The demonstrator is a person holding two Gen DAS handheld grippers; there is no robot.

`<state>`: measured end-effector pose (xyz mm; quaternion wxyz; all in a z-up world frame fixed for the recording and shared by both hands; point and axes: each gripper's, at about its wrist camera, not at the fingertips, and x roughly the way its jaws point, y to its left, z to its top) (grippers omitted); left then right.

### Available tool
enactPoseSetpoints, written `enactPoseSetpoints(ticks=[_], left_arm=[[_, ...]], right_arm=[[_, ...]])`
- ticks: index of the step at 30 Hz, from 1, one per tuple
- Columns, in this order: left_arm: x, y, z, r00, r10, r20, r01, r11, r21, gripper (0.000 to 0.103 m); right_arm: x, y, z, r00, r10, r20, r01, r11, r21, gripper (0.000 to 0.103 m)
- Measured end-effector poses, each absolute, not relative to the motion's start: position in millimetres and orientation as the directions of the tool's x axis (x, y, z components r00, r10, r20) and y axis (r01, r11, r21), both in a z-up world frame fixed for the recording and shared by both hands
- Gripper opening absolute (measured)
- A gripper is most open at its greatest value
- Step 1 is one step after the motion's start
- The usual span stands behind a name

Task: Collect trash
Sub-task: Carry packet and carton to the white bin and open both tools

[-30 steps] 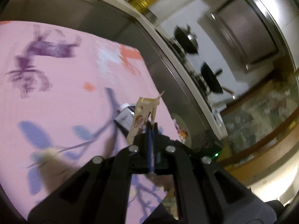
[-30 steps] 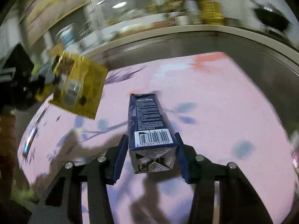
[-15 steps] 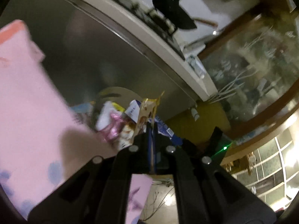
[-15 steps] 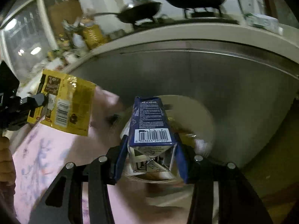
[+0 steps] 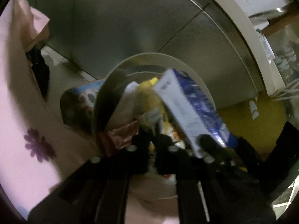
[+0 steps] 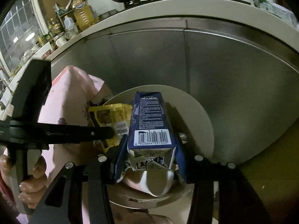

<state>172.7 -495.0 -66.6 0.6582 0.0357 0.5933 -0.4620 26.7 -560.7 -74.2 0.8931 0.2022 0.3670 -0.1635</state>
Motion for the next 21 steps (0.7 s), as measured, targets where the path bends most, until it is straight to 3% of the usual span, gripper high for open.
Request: enactPoseSetpoints(ticks=[3,6,13,21], left_arm=[[166,-488,-51,-0.084,-0.575,-0.814,0.679,0.565,-0.469,0.037],[161,-476,-30,-0.030,-0.600,-0.799,0.696,0.561,-0.448,0.048],[151,-440,1,0.049,-0.638,-0.768,0.713,0.561,-0.421,0.048],[120,-377,20,0.192,-0.632,-0.750,0.746,0.591,-0.307,0.048]], right_arm=[[27,-557,-73,0.686,-0.125,-0.717,0.427,0.867,0.257,0.047],[22,-554,-66,0.695,-0.139,-0.706,0.440,0.859,0.264,0.056],[-10,-540,-41,0.747,-0.197,-0.635,0.474,0.827,0.302,0.060],[-52,-504,-44,0.786,-0.133,-0.604,0.519,0.674,0.526,0.060]])
